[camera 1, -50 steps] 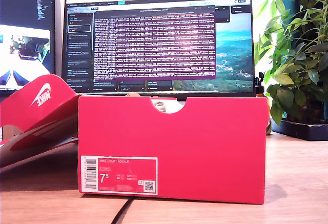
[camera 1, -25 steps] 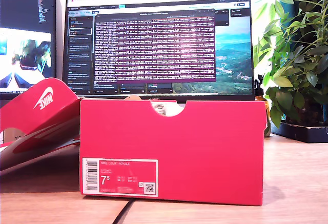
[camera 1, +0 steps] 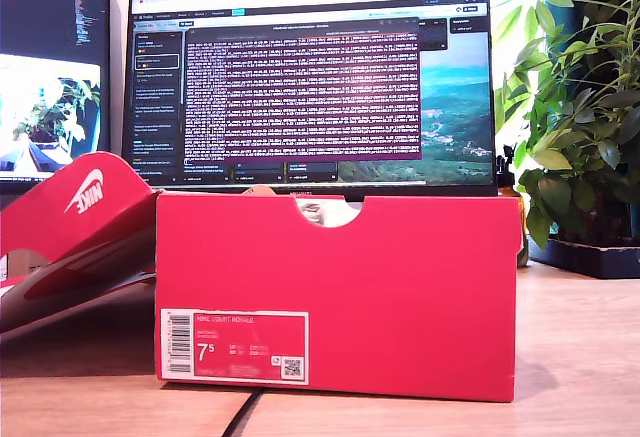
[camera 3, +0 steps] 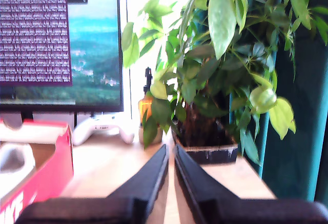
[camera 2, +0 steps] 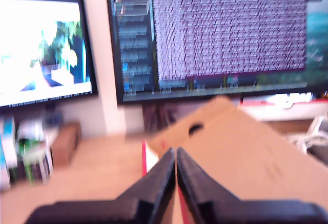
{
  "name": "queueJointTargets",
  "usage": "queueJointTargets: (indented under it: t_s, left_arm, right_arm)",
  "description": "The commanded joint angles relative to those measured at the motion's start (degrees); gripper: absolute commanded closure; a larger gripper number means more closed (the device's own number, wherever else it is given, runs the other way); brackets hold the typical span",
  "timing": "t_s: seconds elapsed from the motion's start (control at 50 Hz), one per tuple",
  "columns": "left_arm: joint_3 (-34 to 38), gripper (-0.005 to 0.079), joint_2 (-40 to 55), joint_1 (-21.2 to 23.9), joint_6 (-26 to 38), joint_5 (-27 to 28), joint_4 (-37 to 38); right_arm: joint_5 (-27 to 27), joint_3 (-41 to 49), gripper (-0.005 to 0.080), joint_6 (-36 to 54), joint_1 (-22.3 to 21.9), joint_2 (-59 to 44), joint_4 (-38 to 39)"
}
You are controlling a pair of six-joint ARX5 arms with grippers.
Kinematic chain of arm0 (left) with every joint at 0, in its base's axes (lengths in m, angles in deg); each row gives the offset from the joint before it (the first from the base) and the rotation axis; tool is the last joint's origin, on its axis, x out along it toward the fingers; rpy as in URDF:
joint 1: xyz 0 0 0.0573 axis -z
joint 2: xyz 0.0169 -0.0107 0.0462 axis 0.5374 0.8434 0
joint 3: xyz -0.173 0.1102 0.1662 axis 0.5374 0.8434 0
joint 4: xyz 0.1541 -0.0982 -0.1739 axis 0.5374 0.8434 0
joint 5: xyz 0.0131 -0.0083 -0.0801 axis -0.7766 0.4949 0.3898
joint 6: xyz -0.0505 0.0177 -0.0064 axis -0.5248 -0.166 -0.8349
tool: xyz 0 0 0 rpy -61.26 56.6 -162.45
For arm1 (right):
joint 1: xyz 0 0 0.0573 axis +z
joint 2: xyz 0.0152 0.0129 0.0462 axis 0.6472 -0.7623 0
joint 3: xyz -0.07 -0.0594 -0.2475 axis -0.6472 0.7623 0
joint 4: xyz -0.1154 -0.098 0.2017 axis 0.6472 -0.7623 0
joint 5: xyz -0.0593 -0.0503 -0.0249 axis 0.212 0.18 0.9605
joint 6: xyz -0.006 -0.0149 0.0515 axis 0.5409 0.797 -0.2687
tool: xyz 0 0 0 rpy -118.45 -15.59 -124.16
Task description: Pack the white shoes by picking the first shoe and placing it inside the red shoebox, left side, then picking and rotating the second shoe and placing it in the shoebox
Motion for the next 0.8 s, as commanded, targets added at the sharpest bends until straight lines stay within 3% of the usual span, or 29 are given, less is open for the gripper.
queueJointTargets:
  t_s: [0.0,0.12,0.18,0.32,0.42,0.78]
  left_arm:
    - [1.8,0.0762,-0.5,-0.3,-0.2,-0.1,1.4]
    - [1.8,0.0762,-0.5,-0.3,-0.2,-0.1,5.6]
    - [1.8,0.0762,-0.5,-0.3,-0.2,-0.6,8.2]
    - [1.6,0.0762,-0.5,-0.3,-2.4,-7.3,14.2]
    - [1.3,0.0762,-0.5,-0.3,-3.6,-10.6,14.3]
    - [1.2,0.0762,-0.5,-0.3,-3.6,-10.6,14.8]
  right_arm:
    - [0.0,0.9,0.0762,-0.2,-0.3,0.4,-3.1]
    - [0.0,0.9,0.0762,-0.2,-0.4,0.4,-10.9]
    - [1.6,0.9,0.0762,0.2,-0.4,0.3,-10.7]
    - [4.3,0.9,0.0762,0.4,-0.5,0.3,-10.8]
    - [4.5,0.9,0.0762,0.4,-0.5,0.3,-10.8]
    - [4.5,0.9,0.0762,0.3,-0.5,0.3,-10.8]
